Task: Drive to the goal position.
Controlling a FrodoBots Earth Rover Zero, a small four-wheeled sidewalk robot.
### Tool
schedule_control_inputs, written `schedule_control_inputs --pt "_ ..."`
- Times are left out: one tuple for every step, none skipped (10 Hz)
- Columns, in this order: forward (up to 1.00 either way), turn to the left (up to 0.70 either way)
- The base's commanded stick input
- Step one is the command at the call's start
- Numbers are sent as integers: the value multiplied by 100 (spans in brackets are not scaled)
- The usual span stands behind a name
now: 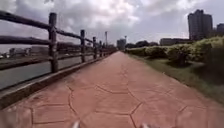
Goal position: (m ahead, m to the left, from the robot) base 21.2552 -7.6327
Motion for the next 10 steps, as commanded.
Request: schedule_control_inputs --pt "69 0" --pt "69 0" --pt "69 0" --pt "69 0" --pt "69 0" --pt "69 0" --pt "69 0" --pt "69 0" --pt "69 0" --pt "69 0"
